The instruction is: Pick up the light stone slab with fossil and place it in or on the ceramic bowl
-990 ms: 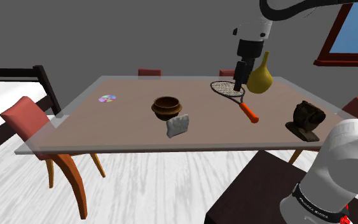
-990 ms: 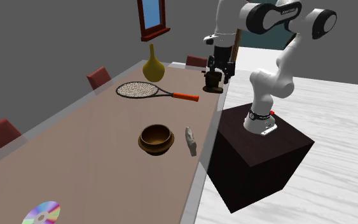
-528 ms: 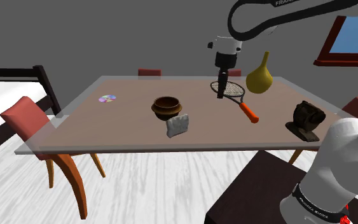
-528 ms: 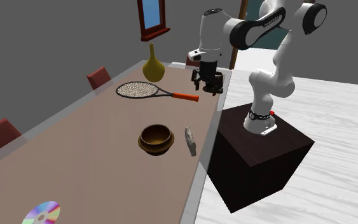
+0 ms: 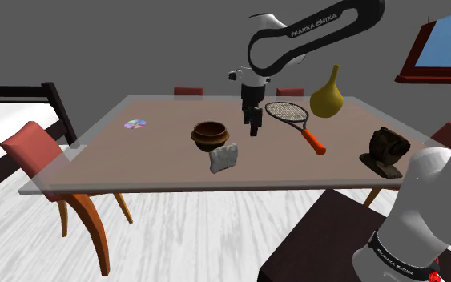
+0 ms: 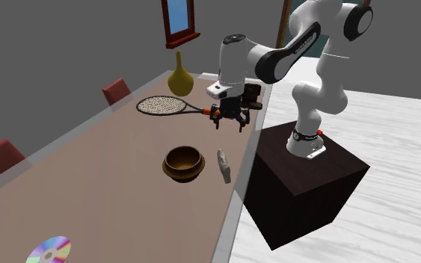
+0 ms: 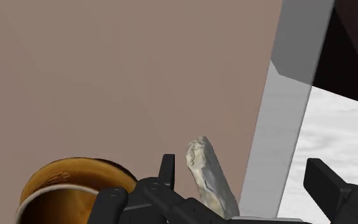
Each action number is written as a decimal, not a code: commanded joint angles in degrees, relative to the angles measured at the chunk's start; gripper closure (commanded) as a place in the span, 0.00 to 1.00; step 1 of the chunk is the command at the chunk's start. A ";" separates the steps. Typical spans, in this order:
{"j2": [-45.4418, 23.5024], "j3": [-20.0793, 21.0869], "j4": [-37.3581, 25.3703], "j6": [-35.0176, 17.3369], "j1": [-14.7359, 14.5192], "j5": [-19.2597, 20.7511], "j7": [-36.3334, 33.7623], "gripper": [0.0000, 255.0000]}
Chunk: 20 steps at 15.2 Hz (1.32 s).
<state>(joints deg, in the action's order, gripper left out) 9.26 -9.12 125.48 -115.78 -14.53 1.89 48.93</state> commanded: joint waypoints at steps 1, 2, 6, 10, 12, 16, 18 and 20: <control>-3.90 0.34 -2.02 -1.88 -1.19 -0.52 4.94 0.00; -5.68 0.60 -2.95 -2.71 -1.69 -0.74 7.23 0.00; -12.33 2.16 -6.53 -5.74 -3.44 -1.40 15.99 0.00; -14.14 2.46 -5.77 -8.31 -3.56 -1.57 17.17 0.00; -14.86 2.46 -5.03 -9.76 -3.54 -1.66 17.23 0.00; -15.85 2.46 -4.14 -11.63 -3.50 -1.80 17.33 0.00; -15.85 2.46 -4.15 -11.63 -3.50 -1.80 17.33 0.00; -15.85 2.46 -4.15 -11.63 -3.50 -1.80 17.33 0.00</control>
<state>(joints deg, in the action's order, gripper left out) -6.59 -6.66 121.31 -127.38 -18.03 0.09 66.27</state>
